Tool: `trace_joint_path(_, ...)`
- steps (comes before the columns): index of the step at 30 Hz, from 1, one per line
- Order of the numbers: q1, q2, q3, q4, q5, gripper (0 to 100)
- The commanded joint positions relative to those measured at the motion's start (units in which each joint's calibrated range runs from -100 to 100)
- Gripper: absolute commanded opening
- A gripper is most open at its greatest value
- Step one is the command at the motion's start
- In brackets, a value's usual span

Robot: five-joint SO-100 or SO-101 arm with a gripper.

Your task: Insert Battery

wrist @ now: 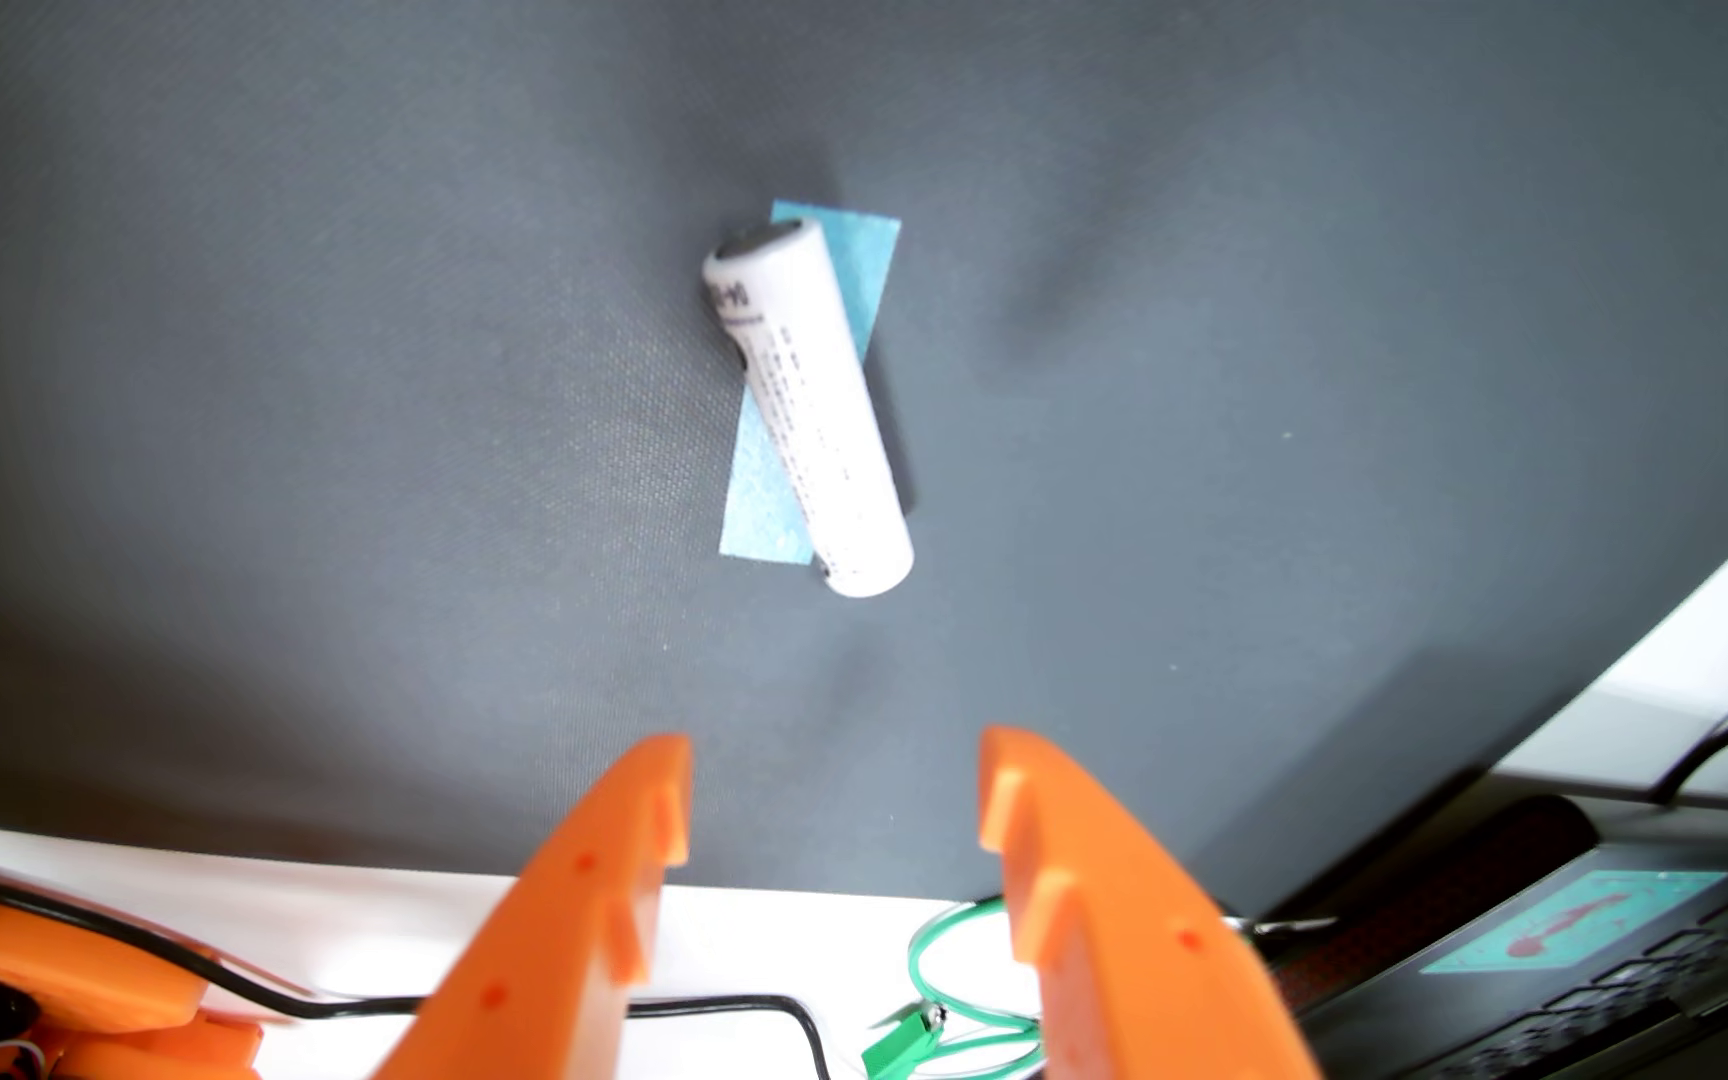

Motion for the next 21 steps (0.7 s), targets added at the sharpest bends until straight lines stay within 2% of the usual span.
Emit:
trace_joint_path(1,-0.1,-0.3,-2.2,0.2,0.0,17)
trace_joint_path(21,-0.6,-0.2,-1.3,0.0,3.8,17)
